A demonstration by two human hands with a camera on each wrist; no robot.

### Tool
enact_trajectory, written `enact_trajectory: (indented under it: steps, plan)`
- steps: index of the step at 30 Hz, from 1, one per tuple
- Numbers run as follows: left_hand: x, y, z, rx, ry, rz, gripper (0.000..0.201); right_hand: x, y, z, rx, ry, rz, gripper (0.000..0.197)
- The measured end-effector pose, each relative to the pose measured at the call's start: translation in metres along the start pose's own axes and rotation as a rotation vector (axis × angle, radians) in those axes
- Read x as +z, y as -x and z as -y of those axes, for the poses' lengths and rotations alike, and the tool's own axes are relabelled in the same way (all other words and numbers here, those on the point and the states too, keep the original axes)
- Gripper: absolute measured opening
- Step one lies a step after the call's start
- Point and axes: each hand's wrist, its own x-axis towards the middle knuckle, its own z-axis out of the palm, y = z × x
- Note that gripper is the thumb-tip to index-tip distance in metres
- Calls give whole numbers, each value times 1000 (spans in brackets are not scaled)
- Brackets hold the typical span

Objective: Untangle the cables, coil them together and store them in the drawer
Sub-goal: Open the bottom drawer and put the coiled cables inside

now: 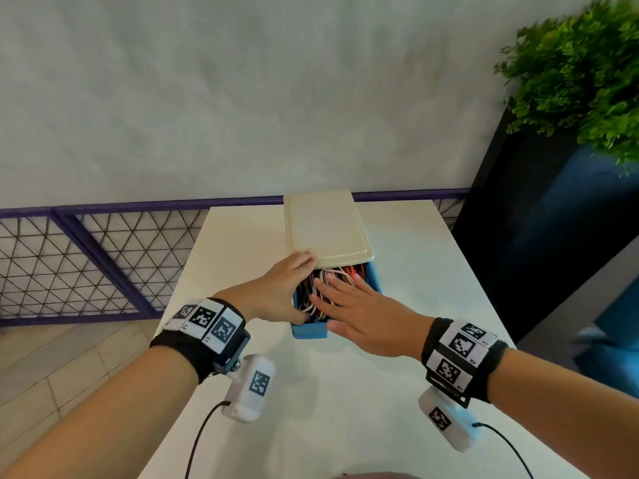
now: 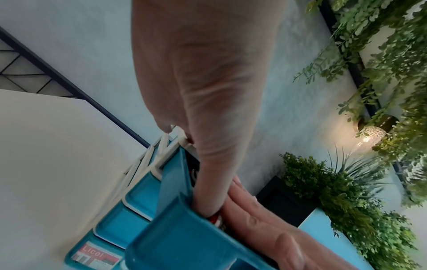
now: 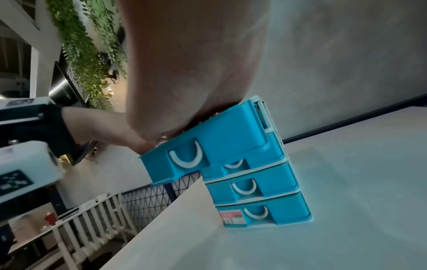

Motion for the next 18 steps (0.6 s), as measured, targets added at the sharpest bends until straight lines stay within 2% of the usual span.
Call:
enact_trajectory:
  steps: [6, 8, 10, 11, 13, 15, 16, 18]
  plan:
    - [-3, 3, -1, 21, -21, 28, 105, -5, -6, -4, 15, -58, 27, 73]
    - [-4, 3, 0, 22, -32, 28, 105, -11, -8, -3, 24, -87, 81, 70]
    - [-3, 3, 3, 23, -29, 27, 105, -23, -8, -5, 29, -237, 112, 56]
    - [-3, 3, 3, 22, -20, 24, 104, -29, -8, -8, 41, -356, 66, 49]
    - [-3, 2, 3, 5, 6, 19, 101, -40, -7, -16, 111, -518, -156, 37]
    - [-3, 1, -1, -21, 1, 33, 105, -48, -9, -25, 220, -478, -352, 32]
    - [-2, 0, -4, -30, -17, 45, 110, -49, -11, -29, 244, -414, -369, 32]
    - [0, -1, -5, -43, -52, 64, 120, -49, -16, -31, 194, -289, -255, 36]
